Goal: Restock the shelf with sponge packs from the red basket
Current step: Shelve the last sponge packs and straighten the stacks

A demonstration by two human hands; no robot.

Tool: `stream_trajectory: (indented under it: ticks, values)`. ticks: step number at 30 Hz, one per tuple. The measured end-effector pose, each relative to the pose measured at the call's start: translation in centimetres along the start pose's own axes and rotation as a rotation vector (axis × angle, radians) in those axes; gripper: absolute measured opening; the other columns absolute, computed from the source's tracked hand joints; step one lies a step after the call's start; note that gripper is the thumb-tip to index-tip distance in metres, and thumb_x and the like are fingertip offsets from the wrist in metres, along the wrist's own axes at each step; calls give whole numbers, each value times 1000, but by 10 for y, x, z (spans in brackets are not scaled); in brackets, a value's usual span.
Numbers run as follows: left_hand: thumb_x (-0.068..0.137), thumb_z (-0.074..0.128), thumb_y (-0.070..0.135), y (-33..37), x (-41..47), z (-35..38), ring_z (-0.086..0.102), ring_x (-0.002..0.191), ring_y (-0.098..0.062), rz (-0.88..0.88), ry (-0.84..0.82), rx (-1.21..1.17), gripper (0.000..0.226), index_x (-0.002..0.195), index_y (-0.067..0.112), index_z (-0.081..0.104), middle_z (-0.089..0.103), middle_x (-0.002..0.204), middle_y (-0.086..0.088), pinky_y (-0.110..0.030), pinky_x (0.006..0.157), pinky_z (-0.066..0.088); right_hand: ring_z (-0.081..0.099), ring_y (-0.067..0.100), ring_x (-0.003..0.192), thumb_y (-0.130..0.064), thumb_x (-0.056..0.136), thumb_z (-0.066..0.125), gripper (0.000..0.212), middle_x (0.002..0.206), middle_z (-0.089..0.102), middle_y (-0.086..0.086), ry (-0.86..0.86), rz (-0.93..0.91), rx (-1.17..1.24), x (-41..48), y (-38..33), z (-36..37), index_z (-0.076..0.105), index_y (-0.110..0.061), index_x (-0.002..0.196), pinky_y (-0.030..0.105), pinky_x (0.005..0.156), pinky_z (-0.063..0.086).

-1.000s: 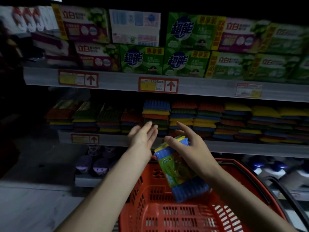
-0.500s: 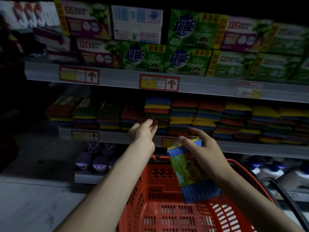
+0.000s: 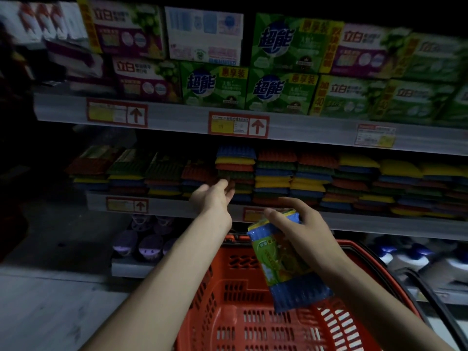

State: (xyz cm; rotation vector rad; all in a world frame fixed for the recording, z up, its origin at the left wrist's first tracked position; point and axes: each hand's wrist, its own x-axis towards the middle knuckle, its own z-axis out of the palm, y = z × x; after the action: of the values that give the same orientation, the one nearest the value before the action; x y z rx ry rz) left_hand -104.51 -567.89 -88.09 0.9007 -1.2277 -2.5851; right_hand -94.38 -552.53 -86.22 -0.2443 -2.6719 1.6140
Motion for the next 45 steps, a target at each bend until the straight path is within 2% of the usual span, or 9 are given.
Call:
stream_trajectory:
  ticks: [3, 8, 14, 25, 28, 32, 37, 40, 45]
  values:
    - [92, 64, -12, -2, 2, -1, 68, 76, -23, -24, 2, -22, 15, 84, -1, 57, 65, 87, -18, -25, 59, 59, 69, 12, 100, -61, 86, 68, 57, 115, 66, -9, 10, 0, -8, -1, -1, -1, 55, -39, 137, 41, 91, 59]
    - [92, 65, -10, -6, 1, -4, 71, 85, -28, 5, 35, -57, 22, 112, -5, 60, 66, 92, -18, -29, 65, 62, 70, 8, 94, -58, 88, 68, 56, 108, 66, -13, 0, 2, -8, -3, -3, -3, 55, -36, 138, 31, 82, 60]
    - [95, 62, -10, -6, -6, -2, 68, 77, -21, 79, 39, -25, 27, 86, 16, 56, 64, 85, -9, -34, 82, 59, 69, 11, 96, -57, 88, 68, 58, 110, 64, -11, 0, 13, 1, -3, -7, -4, 53, -34, 140, 37, 89, 59]
    - [96, 63, 0, -9, 0, -6, 71, 83, -24, 95, 28, 70, 18, 84, 13, 63, 67, 87, -8, -26, 67, 59, 70, 9, 94, -58, 88, 67, 60, 109, 67, -10, -8, 9, -9, -3, -5, -4, 53, -34, 141, 38, 89, 59]
    - [97, 61, -1, -7, 2, -9, 73, 85, -24, 86, 7, 88, 9, 105, 2, 66, 69, 92, -11, -25, 66, 58, 71, 8, 92, -57, 88, 68, 59, 107, 68, -10, -15, 9, -1, -2, -6, -5, 54, -32, 140, 36, 86, 60]
    - [99, 60, 3, -1, -9, -17, 73, 75, -17, 62, -21, 103, 33, 131, -4, 58, 70, 95, -10, -26, 69, 60, 71, 8, 89, -56, 89, 67, 51, 100, 69, -8, 0, 12, 1, -2, -7, -6, 59, -31, 133, 36, 85, 60]
    - [99, 64, 25, 1, -53, -42, 74, 79, -18, -123, -208, 297, 21, 111, 9, 69, 74, 91, -5, -29, 71, 60, 73, 12, 89, -56, 89, 68, 43, 102, 72, -5, 6, 55, 87, -3, -7, -11, 65, -29, 122, 38, 87, 61]
    - [97, 62, 44, 5, -74, -55, 75, 92, -21, -166, -339, 467, 35, 107, 14, 74, 78, 103, -7, -37, 89, 57, 75, 17, 87, -56, 87, 70, 40, 98, 76, 0, -5, 131, 202, -3, -6, -15, 69, -27, 115, 39, 84, 61]
    - [86, 60, 65, 5, -110, -75, 75, 100, -20, -135, -542, 621, 54, 112, 22, 77, 79, 106, -3, -39, 94, 55, 73, 22, 76, -53, 90, 69, 50, 87, 76, 7, -23, 257, 408, -1, -6, -24, 70, -10, 115, 31, 69, 58]
